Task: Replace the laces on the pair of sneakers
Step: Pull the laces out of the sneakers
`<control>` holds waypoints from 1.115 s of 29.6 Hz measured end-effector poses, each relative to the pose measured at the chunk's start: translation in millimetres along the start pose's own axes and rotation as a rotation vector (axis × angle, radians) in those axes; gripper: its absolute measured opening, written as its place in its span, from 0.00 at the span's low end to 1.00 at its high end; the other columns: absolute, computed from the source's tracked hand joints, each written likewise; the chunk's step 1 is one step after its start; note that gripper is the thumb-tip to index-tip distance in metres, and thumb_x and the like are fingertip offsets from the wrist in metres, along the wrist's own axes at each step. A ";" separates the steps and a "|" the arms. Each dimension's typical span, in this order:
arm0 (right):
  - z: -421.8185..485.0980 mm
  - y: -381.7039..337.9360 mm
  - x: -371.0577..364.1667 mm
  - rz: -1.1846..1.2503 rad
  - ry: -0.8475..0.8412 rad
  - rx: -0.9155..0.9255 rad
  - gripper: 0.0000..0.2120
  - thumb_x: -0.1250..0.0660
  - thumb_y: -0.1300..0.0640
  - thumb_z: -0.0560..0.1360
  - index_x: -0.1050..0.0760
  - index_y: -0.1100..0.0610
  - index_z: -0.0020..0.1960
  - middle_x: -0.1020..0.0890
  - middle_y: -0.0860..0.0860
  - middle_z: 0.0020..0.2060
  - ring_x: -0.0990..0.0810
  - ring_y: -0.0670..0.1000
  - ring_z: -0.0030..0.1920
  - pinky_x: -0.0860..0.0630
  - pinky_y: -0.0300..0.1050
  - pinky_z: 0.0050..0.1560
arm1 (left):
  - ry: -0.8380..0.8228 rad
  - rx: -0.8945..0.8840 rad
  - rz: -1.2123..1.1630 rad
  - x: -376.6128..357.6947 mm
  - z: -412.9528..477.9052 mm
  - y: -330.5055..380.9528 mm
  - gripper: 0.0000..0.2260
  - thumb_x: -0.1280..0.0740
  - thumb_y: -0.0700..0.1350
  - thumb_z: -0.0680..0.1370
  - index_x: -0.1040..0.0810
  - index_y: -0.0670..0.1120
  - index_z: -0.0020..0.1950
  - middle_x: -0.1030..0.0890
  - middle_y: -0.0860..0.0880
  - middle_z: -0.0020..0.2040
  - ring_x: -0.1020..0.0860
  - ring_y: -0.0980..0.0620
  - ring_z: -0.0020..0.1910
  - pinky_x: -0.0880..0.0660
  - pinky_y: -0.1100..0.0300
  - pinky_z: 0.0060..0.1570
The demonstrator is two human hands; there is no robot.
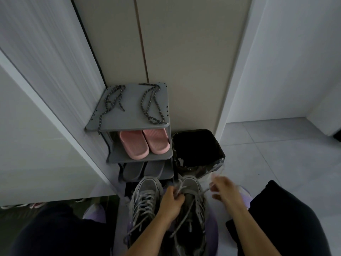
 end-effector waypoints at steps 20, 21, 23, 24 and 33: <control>-8.4 23.9 -35.4 -0.321 -0.185 0.148 0.10 0.34 0.69 0.73 0.25 0.56 0.37 0.23 0.51 0.30 0.25 0.49 0.33 0.27 0.39 0.38 | 0.037 0.033 -0.116 4.2 -2.5 -9.1 0.05 0.36 0.43 0.76 0.32 0.46 0.43 0.29 0.48 0.39 0.30 0.52 0.38 0.35 0.62 0.37; -7.6 22.3 -34.6 -0.340 -0.150 0.160 0.12 0.35 0.68 0.74 0.25 0.56 0.34 0.22 0.51 0.29 0.24 0.49 0.32 0.26 0.41 0.39 | 0.029 0.032 -0.116 3.8 -3.0 -8.9 0.06 0.37 0.43 0.77 0.33 0.47 0.43 0.30 0.49 0.38 0.31 0.52 0.37 0.36 0.62 0.36; -5.7 15.5 -27.4 -0.265 -0.022 0.178 0.14 0.35 0.67 0.75 0.26 0.60 0.31 0.24 0.52 0.25 0.26 0.43 0.27 0.27 0.35 0.34 | 0.029 0.026 -0.108 3.4 -3.8 -7.3 0.07 0.37 0.42 0.77 0.34 0.48 0.42 0.31 0.50 0.37 0.32 0.54 0.35 0.37 0.63 0.34; -4.2 10.2 -20.1 -0.170 0.064 0.192 0.12 0.36 0.67 0.75 0.25 0.64 0.34 0.25 0.53 0.25 0.28 0.40 0.24 0.29 0.31 0.30 | 0.036 0.021 -0.105 4.0 -3.5 -7.1 0.07 0.37 0.42 0.77 0.34 0.48 0.42 0.31 0.51 0.36 0.32 0.55 0.34 0.36 0.64 0.34; -10.1 2.2 -18.2 -0.396 -0.174 0.045 0.08 0.42 0.62 0.79 0.29 0.60 0.41 0.24 0.54 0.32 0.26 0.45 0.25 0.35 0.32 0.24 | 0.054 0.018 -0.088 4.6 -2.6 -7.6 0.06 0.37 0.43 0.77 0.34 0.48 0.42 0.30 0.51 0.36 0.31 0.54 0.35 0.35 0.63 0.35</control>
Point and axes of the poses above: each hand's wrist, its own z-axis towards the middle knuckle, its own x-axis out of the back of the hand, y = z × x, the point moved 4 cm from there along z, towards the middle knuckle
